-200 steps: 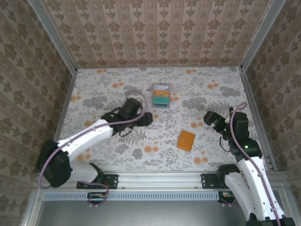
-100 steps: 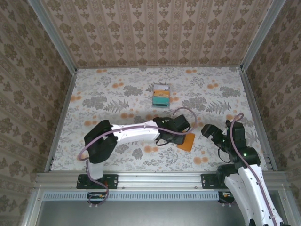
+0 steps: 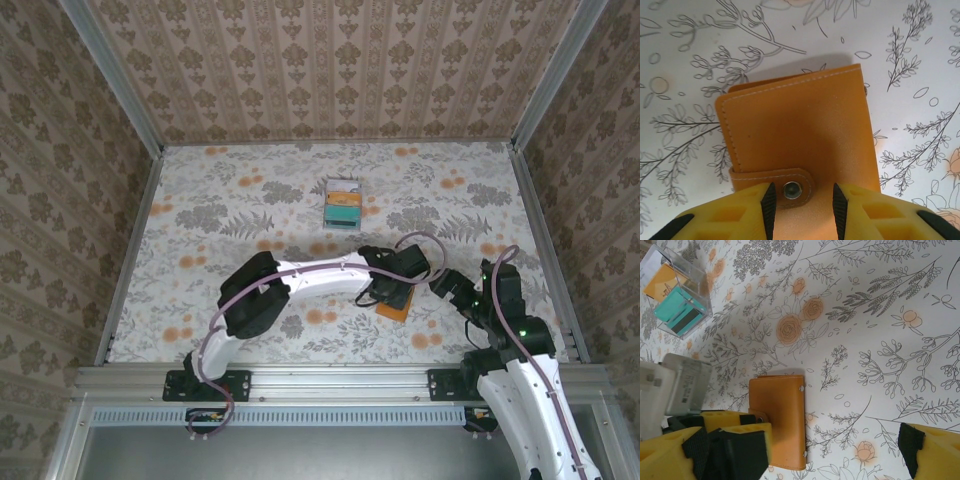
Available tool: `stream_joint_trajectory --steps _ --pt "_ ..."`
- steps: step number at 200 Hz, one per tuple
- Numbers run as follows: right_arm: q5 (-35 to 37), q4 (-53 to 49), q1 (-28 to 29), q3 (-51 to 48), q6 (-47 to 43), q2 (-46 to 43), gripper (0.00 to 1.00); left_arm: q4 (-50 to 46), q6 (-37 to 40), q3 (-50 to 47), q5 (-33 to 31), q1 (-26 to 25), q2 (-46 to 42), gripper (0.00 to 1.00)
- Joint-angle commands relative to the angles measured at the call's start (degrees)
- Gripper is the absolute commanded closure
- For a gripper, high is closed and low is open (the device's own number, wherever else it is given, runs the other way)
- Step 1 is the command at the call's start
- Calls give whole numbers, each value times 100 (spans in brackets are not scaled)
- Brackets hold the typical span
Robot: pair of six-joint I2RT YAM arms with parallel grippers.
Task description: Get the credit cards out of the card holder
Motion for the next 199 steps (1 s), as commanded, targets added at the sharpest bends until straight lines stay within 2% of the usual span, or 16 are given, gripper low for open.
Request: stream_joint_trajectory --steps 1,44,69,113,157,199 --pt "162 -151 40 -63 27 -69 1 -382 248 281 68 -36 123 61" --pt "223 -139 32 -84 45 -64 1 -743 358 573 38 -45 440 58" --pt "223 -125 32 -87 54 -64 0 -873 395 669 -12 -54 549 62" --pt "47 6 33 -128 45 -38 0 -975 374 663 -139 -45 515 100" --pt "-466 357 40 -256 -7 164 0 -83 21 -210 263 184 -185 100" --pt "-1339 1015 67 -540 62 529 0 864 -298 -1141 723 472 -884 100"
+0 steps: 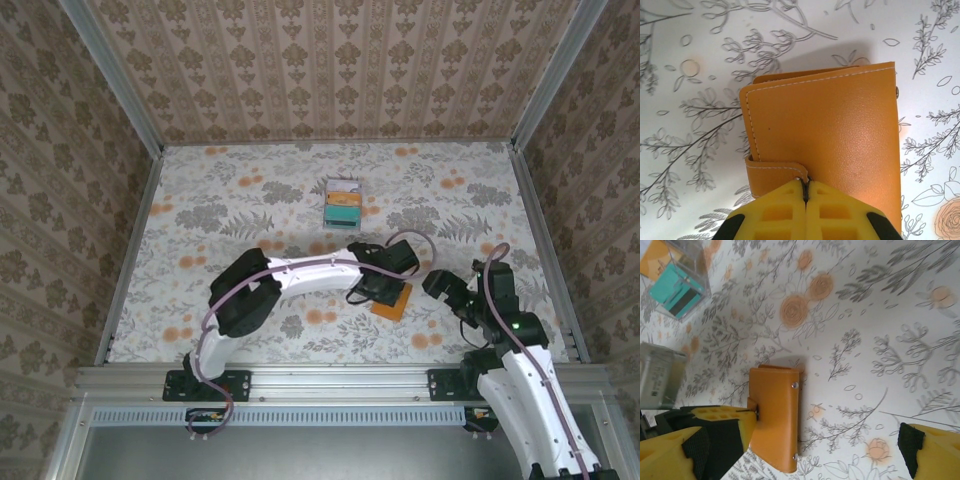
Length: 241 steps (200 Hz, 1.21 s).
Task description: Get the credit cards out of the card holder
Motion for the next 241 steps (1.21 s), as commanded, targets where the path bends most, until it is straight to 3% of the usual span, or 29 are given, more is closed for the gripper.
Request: stream_joint_trajectory --steps 1,43,92,105,122,133,146,172,200,241 --pt "-726 520 65 -178 64 144 1 540 -329 -441 416 185 -411 100" --pt "-1084 893 362 -207 -48 713 0 471 -589 -822 342 311 -734 100" --pt "-695 1548 1641 142 -273 1759 1 420 -849 -1294 63 390 -1189 100" --pt "-754 1852 1824 158 -190 2073 12 484 -890 -1387 86 416 -1200 100" --pt "-766 2150 1924 176 -84 2512 35 495 -904 -1418 115 431 -1165 100" --pt "-775 2260 1941 223 -33 2756 41 503 -929 -1425 139 429 -1143 100" --pt "-880 2472 1963 235 9 2974 58 536 -949 -1435 153 429 -1118 100" --pt "-1118 2837 1991 266 118 3346 69 553 -939 -1426 162 432 -1079 100" --pt "-1398 3372 2043 278 362 3734 99 583 -945 -1426 197 437 -1055 100" --pt "-1443 3724 2173 398 420 4399 100 585 -929 -1405 232 457 -1015 100"
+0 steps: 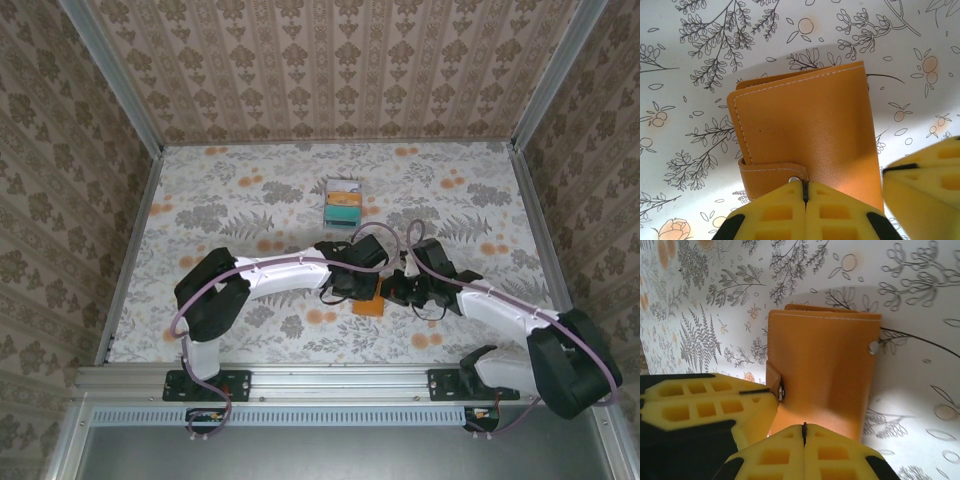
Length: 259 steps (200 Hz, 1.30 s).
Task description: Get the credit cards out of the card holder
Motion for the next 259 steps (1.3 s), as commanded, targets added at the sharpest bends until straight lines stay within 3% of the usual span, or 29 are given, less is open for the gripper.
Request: stream_joint_trajectory --steps 1,61,119,182,190,208,220,239,259 --pt "-187 410 97 177 102 319 100 59 -80 -6 55 38 19 100" --pt "508 -488 130 363 -170 1386 100 -69 -136 -128 -33 138 -164 100" --pt "789 -749 127 464 -302 1523 100 -248 -188 -779 -220 401 -825 100" --pt "521 -803 127 763 -411 1399 100 -213 -131 -982 -239 515 -1132 100" --pt "491 -884 134 858 -440 1304 92 -201 -113 -981 -235 513 -1181 100" --pt "610 -1219 233 1177 -557 1058 63 -268 -57 -936 -248 529 -1330 100" --pt "784 -1480 374 1432 -651 969 51 -297 -28 -922 -239 523 -1419 100" --pt "859 -1672 531 1716 -664 1028 41 -308 37 -930 -226 525 -1601 100" --pt "848 -1701 650 1865 -595 1252 38 -324 118 -938 -248 528 -1746 100"
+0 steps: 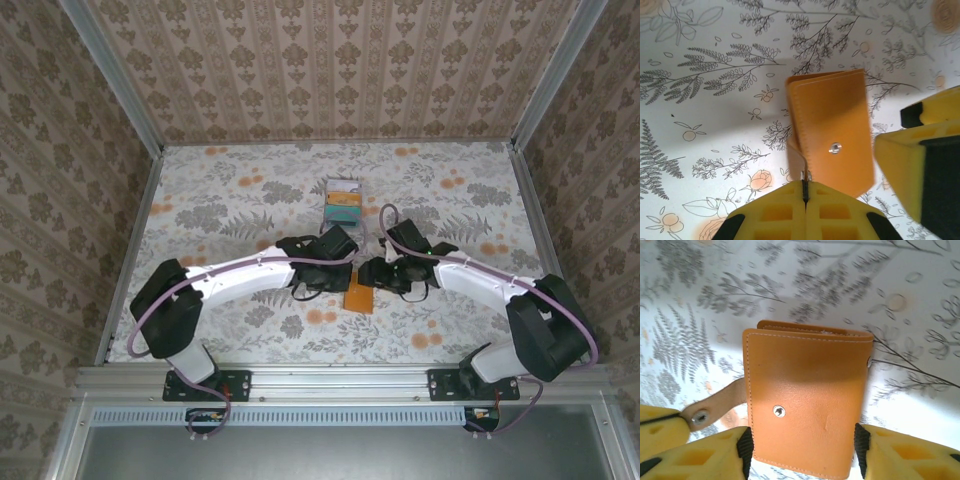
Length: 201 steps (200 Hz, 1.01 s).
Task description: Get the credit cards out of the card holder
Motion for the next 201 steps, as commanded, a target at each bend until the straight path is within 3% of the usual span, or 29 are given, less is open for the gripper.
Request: stream_joint_trajectory --steps 1,43,134,201 --pt "227 -446 143 218 -30 160 38 -156 197 -1 -91 33 -290 100" --pt "132 -244 430 327 232 316 27 -165 332 71 -24 29 -526 100" --pt "-98 -140 439 271 321 263 28 -156 271 191 50 -25 -641 100" --pt "-346 109 436 200 446 131 23 -240 311 433 -19 -113 -642 100"
